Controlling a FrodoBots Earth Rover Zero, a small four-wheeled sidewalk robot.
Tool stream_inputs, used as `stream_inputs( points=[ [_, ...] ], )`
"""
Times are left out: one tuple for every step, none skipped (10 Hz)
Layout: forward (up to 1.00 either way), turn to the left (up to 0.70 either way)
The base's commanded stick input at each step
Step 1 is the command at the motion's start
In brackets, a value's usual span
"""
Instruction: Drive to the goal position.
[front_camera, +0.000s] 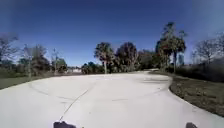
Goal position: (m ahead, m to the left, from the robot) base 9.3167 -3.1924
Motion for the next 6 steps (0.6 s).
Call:
stream_inputs(
  points=[
    [1.00,-0.05],
    [1.00,-0.17],
    [1.00,-0.31],
    [1.00,-0.38],
    [1.00,-0.40],
    [1.00,-0.40]
  ],
)
